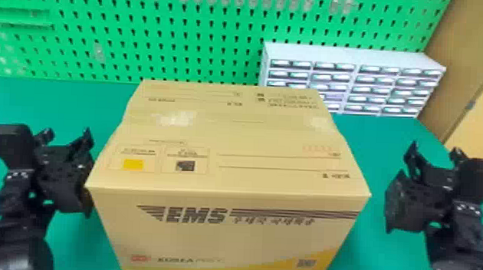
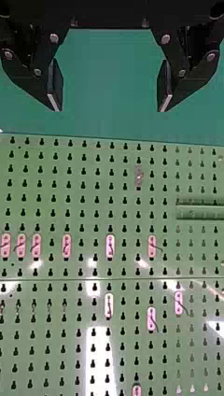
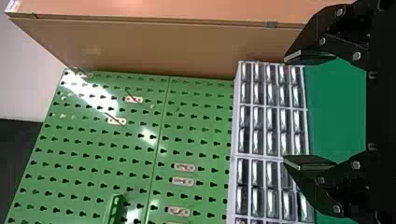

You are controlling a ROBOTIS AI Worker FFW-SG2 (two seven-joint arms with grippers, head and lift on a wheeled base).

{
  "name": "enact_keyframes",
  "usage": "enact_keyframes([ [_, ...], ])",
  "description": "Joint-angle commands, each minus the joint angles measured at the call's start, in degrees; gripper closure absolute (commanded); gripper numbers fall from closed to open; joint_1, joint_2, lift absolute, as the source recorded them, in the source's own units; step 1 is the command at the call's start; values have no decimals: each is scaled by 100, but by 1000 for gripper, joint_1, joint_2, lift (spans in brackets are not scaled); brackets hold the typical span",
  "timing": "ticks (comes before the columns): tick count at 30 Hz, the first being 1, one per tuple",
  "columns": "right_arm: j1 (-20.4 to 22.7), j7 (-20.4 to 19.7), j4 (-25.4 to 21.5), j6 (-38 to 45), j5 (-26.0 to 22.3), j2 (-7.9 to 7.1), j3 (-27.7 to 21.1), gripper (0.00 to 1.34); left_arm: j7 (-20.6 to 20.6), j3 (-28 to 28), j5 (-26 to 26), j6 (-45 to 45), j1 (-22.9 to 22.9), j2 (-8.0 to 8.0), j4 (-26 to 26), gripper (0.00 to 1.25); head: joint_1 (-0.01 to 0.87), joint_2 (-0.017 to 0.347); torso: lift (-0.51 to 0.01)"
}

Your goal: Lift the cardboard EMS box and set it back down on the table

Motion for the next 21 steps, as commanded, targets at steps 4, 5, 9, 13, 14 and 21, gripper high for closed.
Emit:
enact_keyframes([
  [4,17,0,-4,0,19,-28,69,502,0,-102,85,8,64,-7,-110,463,678,-14,-100],
  [5,17,0,-4,0,19,-19,78,502,0,-111,77,8,64,-7,-119,463,678,-14,-100],
  [9,8,0,5,0,10,-46,149,502,0,-93,59,8,64,-7,-145,463,678,-14,-100],
  [13,-1,0,5,0,19,-19,193,502,0,-119,41,8,28,-7,-198,463,678,-14,-100],
  [14,-18,0,5,0,28,-10,210,502,0,-119,-2,8,20,-7,-242,463,678,-14,-100],
  [21,-27,0,22,9,45,-54,377,502,0,-163,-11,17,28,-7,-295,463,678,-14,-100],
])
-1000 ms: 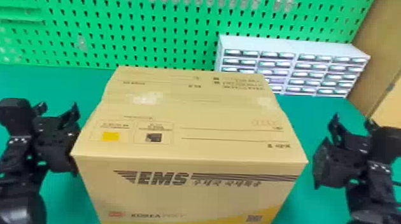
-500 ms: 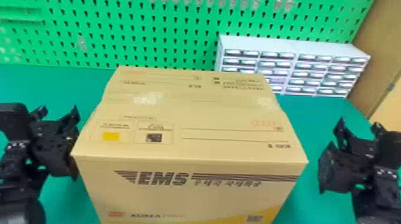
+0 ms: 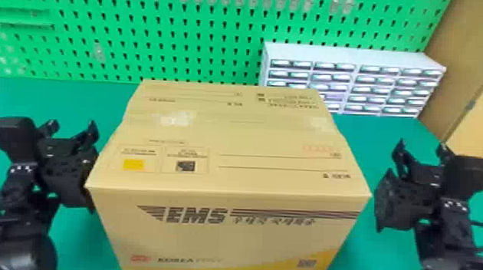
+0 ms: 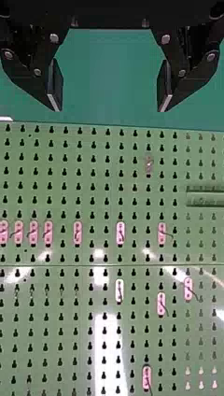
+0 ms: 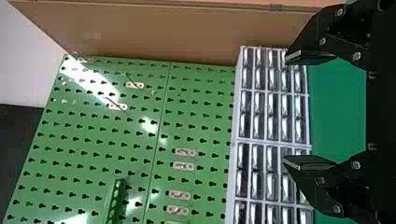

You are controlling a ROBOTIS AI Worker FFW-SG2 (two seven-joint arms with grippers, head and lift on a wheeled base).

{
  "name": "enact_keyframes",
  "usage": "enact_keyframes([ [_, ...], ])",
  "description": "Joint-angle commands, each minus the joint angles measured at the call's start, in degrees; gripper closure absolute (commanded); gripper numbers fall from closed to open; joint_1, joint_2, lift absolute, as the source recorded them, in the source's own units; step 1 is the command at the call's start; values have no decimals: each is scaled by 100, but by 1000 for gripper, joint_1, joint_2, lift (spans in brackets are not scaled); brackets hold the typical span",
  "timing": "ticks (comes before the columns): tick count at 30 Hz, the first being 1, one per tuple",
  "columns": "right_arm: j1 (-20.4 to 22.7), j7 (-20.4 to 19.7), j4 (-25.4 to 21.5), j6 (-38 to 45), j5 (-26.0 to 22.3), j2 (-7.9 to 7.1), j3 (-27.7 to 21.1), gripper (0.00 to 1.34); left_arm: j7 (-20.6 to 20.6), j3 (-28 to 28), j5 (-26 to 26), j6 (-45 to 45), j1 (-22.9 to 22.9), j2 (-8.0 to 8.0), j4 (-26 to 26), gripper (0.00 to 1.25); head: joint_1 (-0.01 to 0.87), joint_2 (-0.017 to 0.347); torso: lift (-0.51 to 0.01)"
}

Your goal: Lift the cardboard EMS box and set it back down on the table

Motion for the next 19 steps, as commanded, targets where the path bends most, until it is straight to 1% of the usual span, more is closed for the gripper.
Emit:
enact_keyframes([
  [1,-4,0,11,4,7,-18,89,502,0,-16,1,9,20,0,-12,463,678,-14,-100],
  [8,-21,0,11,12,-28,-44,116,502,0,-68,10,62,-6,0,-12,463,678,-14,-100],
  [10,-21,0,11,109,-107,-35,116,502,0,-68,10,62,11,0,-21,463,678,-14,-100],
  [19,-30,0,11,118,-54,-26,133,502,0,-86,27,70,29,0,-12,463,678,-14,-100],
])
